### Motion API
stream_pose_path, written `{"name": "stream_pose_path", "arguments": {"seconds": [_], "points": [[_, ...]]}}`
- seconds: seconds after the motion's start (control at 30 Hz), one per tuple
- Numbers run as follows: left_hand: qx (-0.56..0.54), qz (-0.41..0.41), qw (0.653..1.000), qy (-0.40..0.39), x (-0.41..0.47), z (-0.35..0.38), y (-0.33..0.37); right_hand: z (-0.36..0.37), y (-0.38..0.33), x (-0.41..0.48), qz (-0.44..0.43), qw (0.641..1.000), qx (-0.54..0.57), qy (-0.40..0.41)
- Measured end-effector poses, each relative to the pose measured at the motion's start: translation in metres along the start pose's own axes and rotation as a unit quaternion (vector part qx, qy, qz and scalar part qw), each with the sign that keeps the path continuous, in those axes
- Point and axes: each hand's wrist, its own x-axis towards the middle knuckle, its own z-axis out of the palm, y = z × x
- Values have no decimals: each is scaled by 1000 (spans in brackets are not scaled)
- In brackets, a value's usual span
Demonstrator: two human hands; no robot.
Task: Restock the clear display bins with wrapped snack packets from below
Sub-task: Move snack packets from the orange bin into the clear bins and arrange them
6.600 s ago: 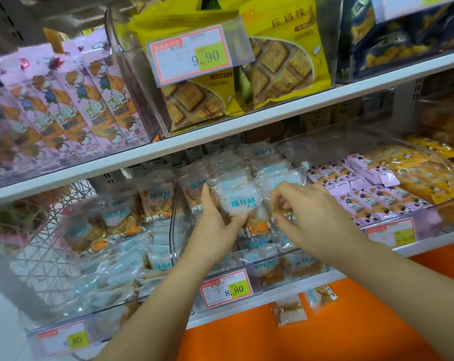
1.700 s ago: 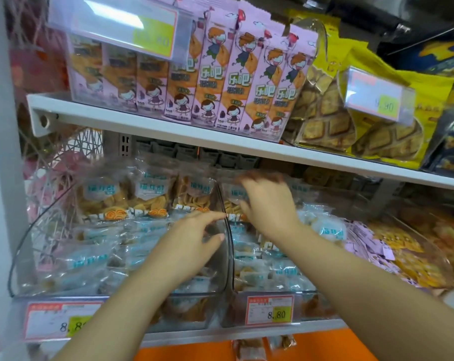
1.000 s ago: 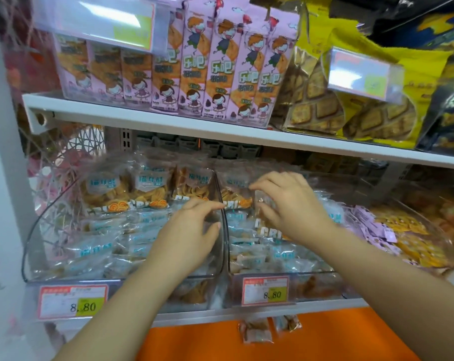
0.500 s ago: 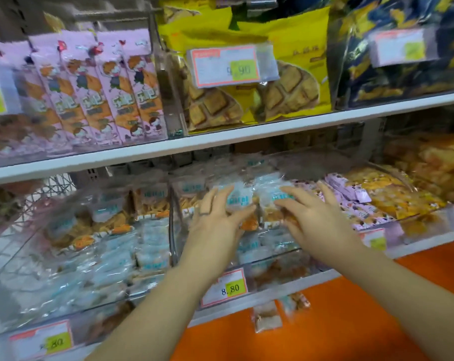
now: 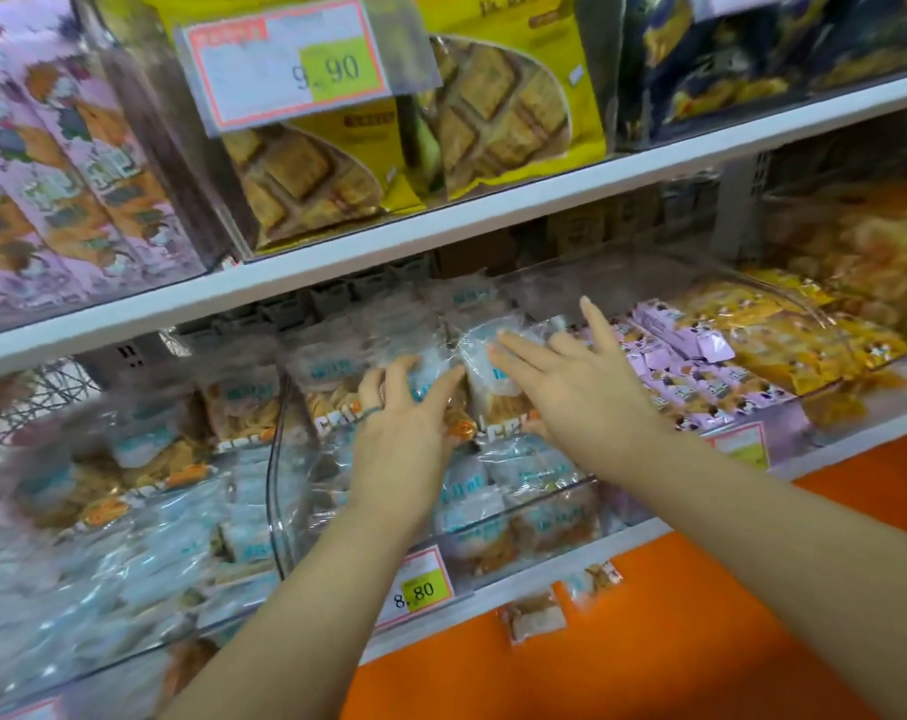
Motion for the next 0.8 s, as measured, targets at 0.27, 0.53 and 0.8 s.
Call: {"name": "stream_pose_path", "arguments": {"seconds": [0.27, 0.53, 0.8], "points": [[-43, 15, 999, 18, -28, -28, 2, -11, -1, -19, 6, 993, 64, 98], [-208, 23, 966, 155, -133, -39, -6, -33, -55, -83, -58, 943, 298, 135], [-241, -33, 961, -130, -212, 29, -64, 9, -105, -115, -103, 905, 375, -172]]}}
